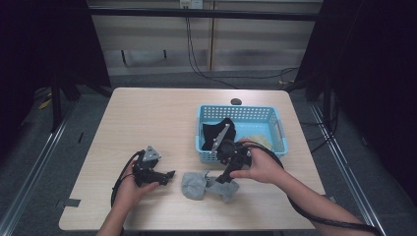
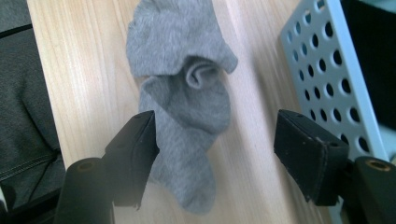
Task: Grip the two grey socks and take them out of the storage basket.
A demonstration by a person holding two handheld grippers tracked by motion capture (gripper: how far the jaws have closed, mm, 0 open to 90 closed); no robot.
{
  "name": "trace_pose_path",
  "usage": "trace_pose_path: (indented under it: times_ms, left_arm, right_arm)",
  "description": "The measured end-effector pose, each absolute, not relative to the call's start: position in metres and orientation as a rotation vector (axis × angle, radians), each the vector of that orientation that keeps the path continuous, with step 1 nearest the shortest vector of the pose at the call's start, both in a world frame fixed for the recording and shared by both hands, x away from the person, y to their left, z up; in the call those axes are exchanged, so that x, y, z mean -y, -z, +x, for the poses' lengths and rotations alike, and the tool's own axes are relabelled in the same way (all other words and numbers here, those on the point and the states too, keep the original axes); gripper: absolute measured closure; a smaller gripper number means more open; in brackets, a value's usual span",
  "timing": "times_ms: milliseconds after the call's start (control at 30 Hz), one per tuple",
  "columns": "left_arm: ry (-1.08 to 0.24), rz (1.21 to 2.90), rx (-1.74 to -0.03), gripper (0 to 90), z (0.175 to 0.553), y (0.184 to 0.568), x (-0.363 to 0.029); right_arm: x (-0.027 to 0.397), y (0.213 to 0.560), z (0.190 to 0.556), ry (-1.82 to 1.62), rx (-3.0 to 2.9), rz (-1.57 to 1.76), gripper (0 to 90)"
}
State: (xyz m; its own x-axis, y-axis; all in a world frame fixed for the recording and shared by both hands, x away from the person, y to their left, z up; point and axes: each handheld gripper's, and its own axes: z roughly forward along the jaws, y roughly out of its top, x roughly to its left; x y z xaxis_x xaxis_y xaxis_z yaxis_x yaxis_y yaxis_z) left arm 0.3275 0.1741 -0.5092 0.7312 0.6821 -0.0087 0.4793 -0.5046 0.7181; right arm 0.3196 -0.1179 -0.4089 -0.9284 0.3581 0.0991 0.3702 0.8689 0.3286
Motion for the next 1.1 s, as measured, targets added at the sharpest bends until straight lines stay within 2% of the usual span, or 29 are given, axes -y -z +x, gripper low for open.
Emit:
trace_pose_path:
  times_ms: [567,1100]
  left_arm:
    - [-0.357,2.203,-0.873,12.9,0.327,0.509,-0.174]
    - [-0.358,2.202,-0.873,12.9,0.327,0.509,-0.174]
  right_arm:
    - [0.150,0.409,0.314,0.579,2.986,-0.682,28.1]
    - [0.180,0.429,0.306,0.687,2.920,-0.784,26.3]
